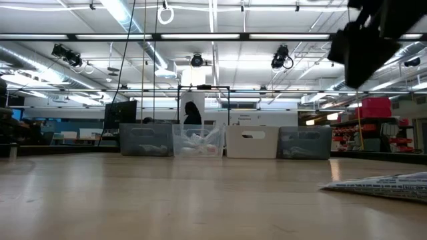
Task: Pick & Place Travel size toiletries
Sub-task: Put the white toothpaste into the left black bin
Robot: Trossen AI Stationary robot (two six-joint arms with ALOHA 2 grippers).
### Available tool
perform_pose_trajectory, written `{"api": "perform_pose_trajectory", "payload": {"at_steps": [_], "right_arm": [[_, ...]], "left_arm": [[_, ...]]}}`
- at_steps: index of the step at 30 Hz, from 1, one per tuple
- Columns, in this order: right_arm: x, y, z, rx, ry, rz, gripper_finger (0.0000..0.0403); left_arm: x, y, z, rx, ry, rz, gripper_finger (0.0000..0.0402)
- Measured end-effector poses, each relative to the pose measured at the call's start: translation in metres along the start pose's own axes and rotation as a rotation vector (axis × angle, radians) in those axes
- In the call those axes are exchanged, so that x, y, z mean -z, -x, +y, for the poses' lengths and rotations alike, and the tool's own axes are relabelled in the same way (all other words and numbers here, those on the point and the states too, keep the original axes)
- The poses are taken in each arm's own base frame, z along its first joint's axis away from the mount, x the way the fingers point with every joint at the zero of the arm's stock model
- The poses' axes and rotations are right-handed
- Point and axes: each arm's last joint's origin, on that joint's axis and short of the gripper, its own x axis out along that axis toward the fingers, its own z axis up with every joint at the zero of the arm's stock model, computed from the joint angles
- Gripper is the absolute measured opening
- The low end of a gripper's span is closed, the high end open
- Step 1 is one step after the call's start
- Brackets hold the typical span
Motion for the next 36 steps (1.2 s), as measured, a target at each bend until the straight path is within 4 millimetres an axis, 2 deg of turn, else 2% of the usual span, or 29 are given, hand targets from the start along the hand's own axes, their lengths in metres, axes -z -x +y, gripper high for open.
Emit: {"api": "perform_pose_trajectory", "payload": {"at_steps": [7, 18, 25, 31, 36], "right_arm": [[0.001, -0.034, 0.001, 0.074, -0.104, 0.075, 0.0284], [-0.003, -0.070, 0.008, 0.226, -0.101, 0.249, 0.0283], [-0.010, -0.074, 0.016, 0.207, -0.147, 0.235, 0.0277], [-0.007, -0.074, 0.013, 0.244, -0.194, 0.255, 0.0275], [-0.002, -0.086, 0.011, 0.248, -0.201, 0.300, 0.0273]], "left_arm": [[0.000, 0.000, 0.000, 0.000, 0.000, 0.000, 0.0018], [0.000, 0.000, 0.000, 0.000, 0.000, 0.000, 0.0018], [0.000, 0.000, 0.000, -0.001, 0.000, 0.001, 0.0018], [0.000, 0.000, 0.001, -0.030, 0.000, 0.003, 0.0018], [0.000, 0.000, 0.001, -0.030, 0.000, 0.003, 0.0018]]}}
